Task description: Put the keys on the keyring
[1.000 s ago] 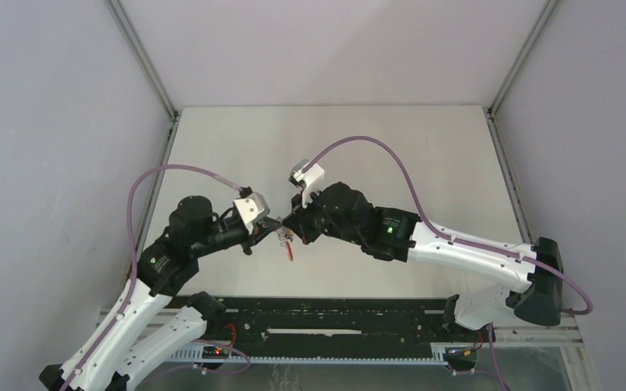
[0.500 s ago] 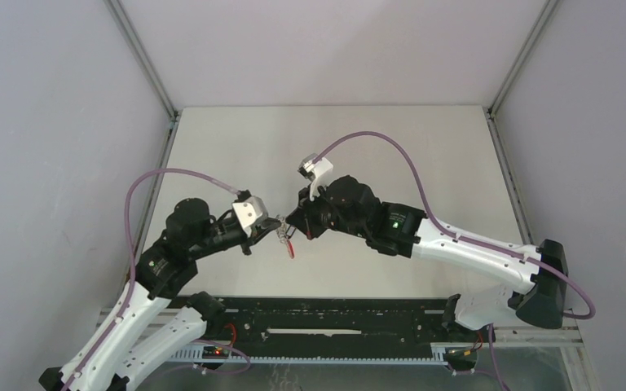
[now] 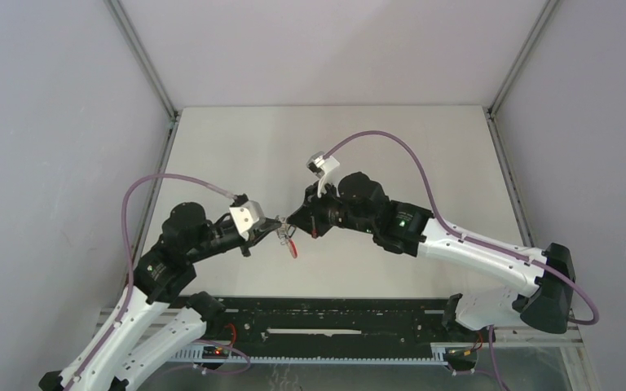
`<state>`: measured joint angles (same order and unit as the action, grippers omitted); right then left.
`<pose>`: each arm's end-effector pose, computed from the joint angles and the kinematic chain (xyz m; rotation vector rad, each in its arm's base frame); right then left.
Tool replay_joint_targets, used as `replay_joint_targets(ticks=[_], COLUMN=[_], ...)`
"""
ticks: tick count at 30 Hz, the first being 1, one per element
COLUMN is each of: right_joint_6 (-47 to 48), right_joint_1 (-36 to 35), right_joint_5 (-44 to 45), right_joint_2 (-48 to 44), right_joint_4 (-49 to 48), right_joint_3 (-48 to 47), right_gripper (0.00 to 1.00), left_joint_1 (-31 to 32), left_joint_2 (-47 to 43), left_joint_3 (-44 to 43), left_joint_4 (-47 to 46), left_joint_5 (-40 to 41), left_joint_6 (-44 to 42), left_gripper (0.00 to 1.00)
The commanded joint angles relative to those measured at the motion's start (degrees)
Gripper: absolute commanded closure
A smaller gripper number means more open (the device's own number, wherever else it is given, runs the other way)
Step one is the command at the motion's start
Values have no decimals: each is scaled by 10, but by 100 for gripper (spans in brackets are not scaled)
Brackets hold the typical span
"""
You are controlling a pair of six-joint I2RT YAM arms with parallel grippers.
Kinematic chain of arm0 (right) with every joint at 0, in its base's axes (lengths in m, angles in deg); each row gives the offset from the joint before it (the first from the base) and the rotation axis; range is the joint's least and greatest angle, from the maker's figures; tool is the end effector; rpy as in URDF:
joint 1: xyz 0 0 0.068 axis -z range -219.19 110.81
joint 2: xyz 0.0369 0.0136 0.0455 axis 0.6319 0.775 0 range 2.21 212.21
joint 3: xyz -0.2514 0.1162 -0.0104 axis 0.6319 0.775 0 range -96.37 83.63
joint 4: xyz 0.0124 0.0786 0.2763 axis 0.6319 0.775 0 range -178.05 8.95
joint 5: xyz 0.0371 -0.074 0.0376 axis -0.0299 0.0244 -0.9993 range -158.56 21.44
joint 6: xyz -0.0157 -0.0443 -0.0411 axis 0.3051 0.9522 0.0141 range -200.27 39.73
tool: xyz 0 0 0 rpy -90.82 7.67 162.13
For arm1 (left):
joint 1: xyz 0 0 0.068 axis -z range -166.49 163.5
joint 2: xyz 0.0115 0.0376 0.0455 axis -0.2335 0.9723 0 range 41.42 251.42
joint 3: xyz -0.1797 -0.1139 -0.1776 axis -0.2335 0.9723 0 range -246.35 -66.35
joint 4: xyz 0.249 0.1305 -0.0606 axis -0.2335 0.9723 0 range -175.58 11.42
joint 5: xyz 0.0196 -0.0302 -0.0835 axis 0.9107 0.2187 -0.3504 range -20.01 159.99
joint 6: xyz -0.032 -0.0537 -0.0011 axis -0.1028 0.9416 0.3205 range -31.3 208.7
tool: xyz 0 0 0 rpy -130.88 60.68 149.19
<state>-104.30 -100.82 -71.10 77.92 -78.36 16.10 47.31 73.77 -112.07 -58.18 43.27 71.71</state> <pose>0.1635 0.3070 0.3570 -0.6839 1.9074 1.0362 0.1191 -0.1056 0.3503 1.0754 1.4855 -0.6295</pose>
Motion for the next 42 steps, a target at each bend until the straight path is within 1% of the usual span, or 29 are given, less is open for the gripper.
replay_joint_targets(ticks=[1, 7, 12, 13, 15, 17, 20, 21, 22, 24, 26, 28, 29, 30, 33, 35, 36, 39, 42], right_joint_6=[-23, -38, -35, -32, -22, -10, 5, 9, 14, 34, 61, 88, 106, 124, 169, 191, 197, 208, 222], right_joint_1=[31, 50, 61, 63, 70, 77, 95, 102, 107, 113, 117, 119, 119, 119, 120, 120, 120, 118, 113], right_joint_5=[-44, -125, -167, -171, -182, -192, -226, -239, -249, -261, -261, -266, -275, -292, -352, -396, -415, -462, -480], right_joint_2=[-18, -18, -26, -30, -44, -58, -75, -80, -86, -95, -102, -108, -110, -110, -105, -100, -100, -99, -95], right_joint_4=[-28, -44, -40, -37, -32, -27, -23, -23, -21, -6, 11, 21, 23, 24, 33, 28, 21, 3, 7], right_joint_3=[10, 11, 11, 11, 11, 11, 11, 10, 10, 2, -11, -24, -31, -39, -68, -80, -85, -85, -86], right_gripper=[100, 100, 100, 99, 94, 87, 72, 68, 57, 43, 33, 27, 27, 29, 39, 47, 50, 51, 51], left_joint_1=[8, 8, 8, 8, 8, 8, 8, 8, 8, 8, 8, 8, 8, 8, 8, 8, 8, 8, 8], left_joint_2=[-25, -32, -18, -14, -11, -9, -7, -6, -3, 2, 8, 14, 16, 18, 24, 31, 33, 38, 38], left_joint_3=[14, 13, -14, -18, -24, -27, -31, -33, -37, -45, -53, -57, -59, -61, -69, -76, -79, -86, -86], left_joint_4=[-66, -118, -129, -130, -132, -136, -145, -148, -150, -149, -146, -145, -145, -145, -141, -140, -140, -140, -141], left_joint_5=[-30, -49, -70, -72, -81, -89, -102, -107, -113, -127, -139, -154, -162, -170, -196, -214, -222, -239, -247], left_joint_6=[-4, -6, 4, 7, 13, 25, 40, 45, 49, 54, 62, 72, 78, 83, 99, 113, 121, 137, 142], left_gripper=[100, 100, 100, 100, 100, 100, 100, 100, 100, 100, 100, 100, 100, 100, 100, 100, 100, 100, 100])
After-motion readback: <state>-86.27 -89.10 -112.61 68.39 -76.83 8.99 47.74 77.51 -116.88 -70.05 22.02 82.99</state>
